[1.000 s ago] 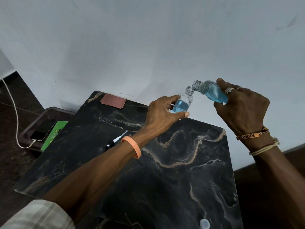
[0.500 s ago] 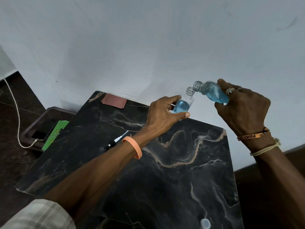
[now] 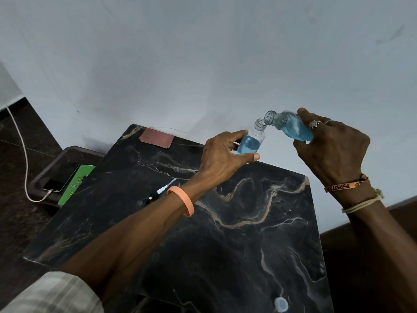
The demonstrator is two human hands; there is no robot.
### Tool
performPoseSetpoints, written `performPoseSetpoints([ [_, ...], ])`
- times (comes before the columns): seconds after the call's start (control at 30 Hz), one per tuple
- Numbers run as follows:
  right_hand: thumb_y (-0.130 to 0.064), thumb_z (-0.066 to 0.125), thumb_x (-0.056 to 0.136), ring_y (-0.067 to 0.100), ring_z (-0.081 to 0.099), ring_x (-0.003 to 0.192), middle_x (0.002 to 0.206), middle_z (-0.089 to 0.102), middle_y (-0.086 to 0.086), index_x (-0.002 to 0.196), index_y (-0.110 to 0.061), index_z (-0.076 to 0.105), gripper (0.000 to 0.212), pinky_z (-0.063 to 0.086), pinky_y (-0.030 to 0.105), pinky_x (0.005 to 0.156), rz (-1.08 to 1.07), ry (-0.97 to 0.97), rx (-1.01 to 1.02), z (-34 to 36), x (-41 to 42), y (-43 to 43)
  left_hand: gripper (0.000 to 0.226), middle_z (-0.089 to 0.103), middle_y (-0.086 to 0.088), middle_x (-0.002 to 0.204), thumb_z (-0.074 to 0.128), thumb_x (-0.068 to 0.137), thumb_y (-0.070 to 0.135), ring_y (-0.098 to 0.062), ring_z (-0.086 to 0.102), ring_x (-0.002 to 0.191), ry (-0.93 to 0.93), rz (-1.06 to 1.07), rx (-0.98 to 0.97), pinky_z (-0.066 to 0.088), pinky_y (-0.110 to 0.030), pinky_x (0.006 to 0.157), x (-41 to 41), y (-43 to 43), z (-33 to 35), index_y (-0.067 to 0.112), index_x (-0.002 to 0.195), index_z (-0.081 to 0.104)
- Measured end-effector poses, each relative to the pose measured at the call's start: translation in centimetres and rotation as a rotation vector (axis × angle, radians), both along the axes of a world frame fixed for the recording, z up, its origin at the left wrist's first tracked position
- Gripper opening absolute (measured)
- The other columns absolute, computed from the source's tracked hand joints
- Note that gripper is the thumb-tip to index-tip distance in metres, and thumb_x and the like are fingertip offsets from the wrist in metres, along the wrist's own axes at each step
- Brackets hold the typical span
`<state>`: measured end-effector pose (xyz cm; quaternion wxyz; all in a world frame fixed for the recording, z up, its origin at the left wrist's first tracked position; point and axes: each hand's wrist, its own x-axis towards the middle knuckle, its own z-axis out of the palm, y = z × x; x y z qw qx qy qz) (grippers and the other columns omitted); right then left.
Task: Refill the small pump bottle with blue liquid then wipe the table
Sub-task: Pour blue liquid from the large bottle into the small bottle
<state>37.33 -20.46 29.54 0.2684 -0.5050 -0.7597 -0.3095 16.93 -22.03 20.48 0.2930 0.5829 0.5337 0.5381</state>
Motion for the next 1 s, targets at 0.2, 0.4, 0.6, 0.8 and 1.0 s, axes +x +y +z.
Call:
performPoseSetpoints([
  [0.2, -0.016, 0.078, 0.071, 0.038, 0.070, 0.078, 0.104, 0.074, 0.012, 0.122, -0.017, 0.069, 0.052, 0.045, 0.031, 0.058, 0.002, 0.000, 0.003, 0.08, 0.05, -0.08, 0.063, 0.075, 0.004, 0.110, 0.089, 0.070, 0.040, -0.010, 0.072, 0.092, -0.011, -0.007, -0.020, 0.062, -0.036, 0.080, 0.02, 0.00, 0.00, 0.022, 0.126, 0.068],
  [0.4, -0.016, 0.078, 0.071, 0.038, 0.071, 0.084, 0.108, 0.073, 0.014, 0.123, -0.016, 0.069, 0.052, 0.047, 0.032, 0.060, 0.005, 0.004, -0.003, 0.04, 0.08, -0.12, 0.062, 0.075, 0.003, 0.110, 0.089, 0.070, 0.039, -0.011, 0.072, 0.093, -0.014, -0.010, -0.017, 0.061, -0.037, 0.081, 0.04, -0.03, 0.00, 0.021, 0.126, 0.068],
  [0.6, -0.017, 0.076, 0.073, 0.038, 0.070, 0.084, 0.109, 0.073, 0.013, 0.124, -0.017, 0.069, 0.051, 0.047, 0.033, 0.060, 0.005, 0.006, -0.005, 0.01, 0.18, -0.05, 0.058, 0.075, 0.005, 0.108, 0.088, 0.071, 0.038, -0.010, 0.072, 0.091, -0.011, -0.007, 0.000, 0.062, -0.037, 0.078, 0.07, -0.16, 0.00, 0.024, 0.124, 0.069],
  [0.8, -0.017, 0.077, 0.071, 0.038, 0.070, 0.082, 0.107, 0.074, 0.013, 0.123, -0.017, 0.069, 0.052, 0.045, 0.031, 0.059, 0.003, 0.000, -0.002, 0.00, 0.15, -0.01, 0.060, 0.075, 0.003, 0.110, 0.088, 0.071, 0.038, -0.012, 0.072, 0.093, -0.006, -0.007, -0.006, 0.062, -0.038, 0.079, 0.11, -0.12, -0.01, 0.023, 0.126, 0.068],
  [1.0, -0.016, 0.077, 0.072, 0.038, 0.070, 0.079, 0.106, 0.074, 0.013, 0.122, -0.017, 0.069, 0.051, 0.045, 0.031, 0.059, 0.007, 0.001, 0.005, 0.04, 0.10, -0.07, 0.059, 0.076, 0.004, 0.107, 0.089, 0.071, 0.038, -0.012, 0.072, 0.091, -0.012, -0.007, 0.002, 0.062, -0.039, 0.078, 0.17, -0.09, -0.04, 0.024, 0.124, 0.069],
])
